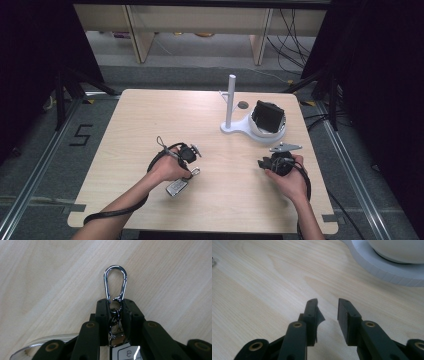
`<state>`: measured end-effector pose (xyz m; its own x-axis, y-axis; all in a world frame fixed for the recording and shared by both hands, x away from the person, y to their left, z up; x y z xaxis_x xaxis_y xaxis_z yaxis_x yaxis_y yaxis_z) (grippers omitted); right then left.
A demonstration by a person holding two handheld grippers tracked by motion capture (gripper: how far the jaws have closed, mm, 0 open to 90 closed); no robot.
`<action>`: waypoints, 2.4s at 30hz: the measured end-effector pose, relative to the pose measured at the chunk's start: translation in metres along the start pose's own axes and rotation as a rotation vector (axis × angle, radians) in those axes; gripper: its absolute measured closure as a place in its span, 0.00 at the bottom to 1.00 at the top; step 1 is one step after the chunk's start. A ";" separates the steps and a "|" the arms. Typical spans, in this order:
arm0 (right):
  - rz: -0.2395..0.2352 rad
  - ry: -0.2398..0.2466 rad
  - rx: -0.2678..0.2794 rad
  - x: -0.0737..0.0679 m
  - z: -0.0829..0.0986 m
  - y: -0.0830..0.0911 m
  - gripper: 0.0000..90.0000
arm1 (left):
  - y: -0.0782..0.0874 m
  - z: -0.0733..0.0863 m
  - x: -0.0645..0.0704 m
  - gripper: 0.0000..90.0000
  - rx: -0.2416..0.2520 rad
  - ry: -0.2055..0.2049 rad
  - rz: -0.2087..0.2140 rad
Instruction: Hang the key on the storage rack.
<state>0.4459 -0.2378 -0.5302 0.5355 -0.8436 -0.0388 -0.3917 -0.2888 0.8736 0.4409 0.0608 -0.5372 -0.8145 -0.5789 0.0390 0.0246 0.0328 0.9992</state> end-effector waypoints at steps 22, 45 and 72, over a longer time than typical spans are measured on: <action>0.011 0.009 0.024 0.000 -0.001 0.001 0.78 | 0.006 0.015 -0.002 0.84 0.357 0.067 -0.012; 0.013 0.005 0.037 0.000 -0.001 0.001 0.77 | 0.038 0.017 -0.010 0.84 0.777 0.163 -0.076; -0.001 -0.007 0.070 0.001 -0.001 -0.001 0.75 | 0.068 0.012 -0.027 0.84 1.032 0.227 -0.110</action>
<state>0.4477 -0.2377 -0.5303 0.5304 -0.8466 -0.0434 -0.4430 -0.3205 0.8372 0.4581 0.0884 -0.4707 -0.6524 -0.7557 0.0571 -0.6329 0.5848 0.5073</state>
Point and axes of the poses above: each handheld gripper's, and its own axes: y roughly backward along the jaws, z roughly out of its underside, x roughly to its right, the point moved 6 cm from there along -y, roughly forward along the jaws, and after that the axes turned 15 degrees about -x, right-handed, at the moved point
